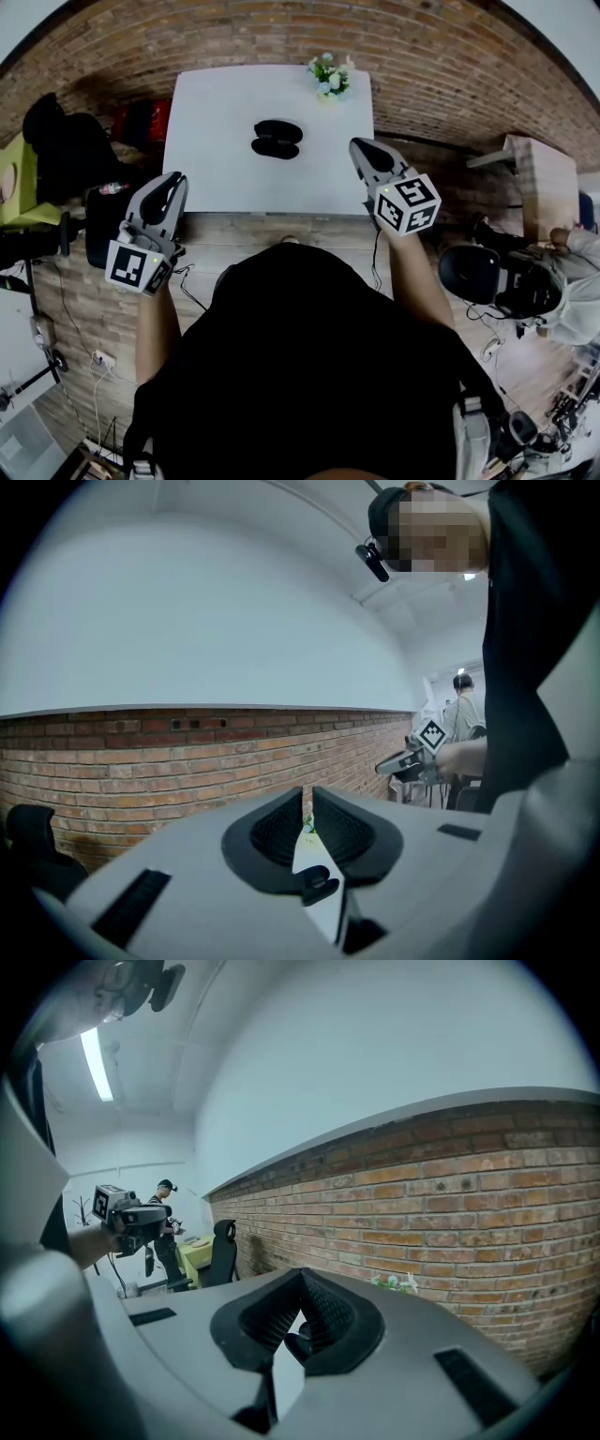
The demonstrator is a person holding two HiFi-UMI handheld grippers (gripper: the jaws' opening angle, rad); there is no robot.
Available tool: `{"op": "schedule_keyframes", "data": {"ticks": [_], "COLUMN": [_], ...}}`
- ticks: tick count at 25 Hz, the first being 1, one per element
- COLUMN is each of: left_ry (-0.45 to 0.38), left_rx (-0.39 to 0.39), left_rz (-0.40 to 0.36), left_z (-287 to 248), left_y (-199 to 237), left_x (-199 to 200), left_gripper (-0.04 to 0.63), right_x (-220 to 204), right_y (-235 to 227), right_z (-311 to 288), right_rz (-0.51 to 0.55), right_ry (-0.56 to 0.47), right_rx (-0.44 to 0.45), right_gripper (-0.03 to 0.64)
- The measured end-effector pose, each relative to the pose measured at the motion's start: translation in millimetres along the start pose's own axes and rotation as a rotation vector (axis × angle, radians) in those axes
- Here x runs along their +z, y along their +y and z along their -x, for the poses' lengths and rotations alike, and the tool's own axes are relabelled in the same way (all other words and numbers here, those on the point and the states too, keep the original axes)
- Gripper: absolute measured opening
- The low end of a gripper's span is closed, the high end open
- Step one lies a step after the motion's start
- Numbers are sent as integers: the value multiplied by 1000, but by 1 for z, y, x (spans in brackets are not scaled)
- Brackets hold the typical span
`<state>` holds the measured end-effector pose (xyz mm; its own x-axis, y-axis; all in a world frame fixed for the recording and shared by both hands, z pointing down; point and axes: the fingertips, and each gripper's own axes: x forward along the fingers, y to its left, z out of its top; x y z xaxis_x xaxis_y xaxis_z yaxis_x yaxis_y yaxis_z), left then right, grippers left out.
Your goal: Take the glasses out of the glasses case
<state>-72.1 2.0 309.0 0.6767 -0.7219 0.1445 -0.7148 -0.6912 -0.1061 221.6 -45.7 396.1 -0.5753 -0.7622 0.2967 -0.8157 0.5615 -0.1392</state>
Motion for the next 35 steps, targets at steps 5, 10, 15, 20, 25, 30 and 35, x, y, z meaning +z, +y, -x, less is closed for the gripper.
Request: {"op": "schedule_keyframes", "data": {"ticks": [5,10,15,20,25,30,35], "left_ry": [7,0,-23,-38,-34,-49,-53], "left_rx": [44,39,24,15,-13,-21,-22], "left_rz": [22,30,22,26,60,55,67], "left_z": [11,13,13,19,18,11,5], "left_y": [4,1,0,9,17,30,42], "left_x": [0,0,6,1,-6,-11,-12], "left_gripper": [41,41,41,41,41,41,41], "right_x": [-1,3,4,7,7,10,13], "right_y": [-4,-6,1,11,16,14,11], "right_z": [7,9,8,4,0,-8,-20], "right_rz": [-10,-10,-5,5,10,14,17], "right_ry": [-5,-25,-23,-32,-17,-14,-5], "right_rx": [-4,-14,-17,-26,-43,-60,-62], "right_gripper": [15,15,15,15,15,15,15]}}
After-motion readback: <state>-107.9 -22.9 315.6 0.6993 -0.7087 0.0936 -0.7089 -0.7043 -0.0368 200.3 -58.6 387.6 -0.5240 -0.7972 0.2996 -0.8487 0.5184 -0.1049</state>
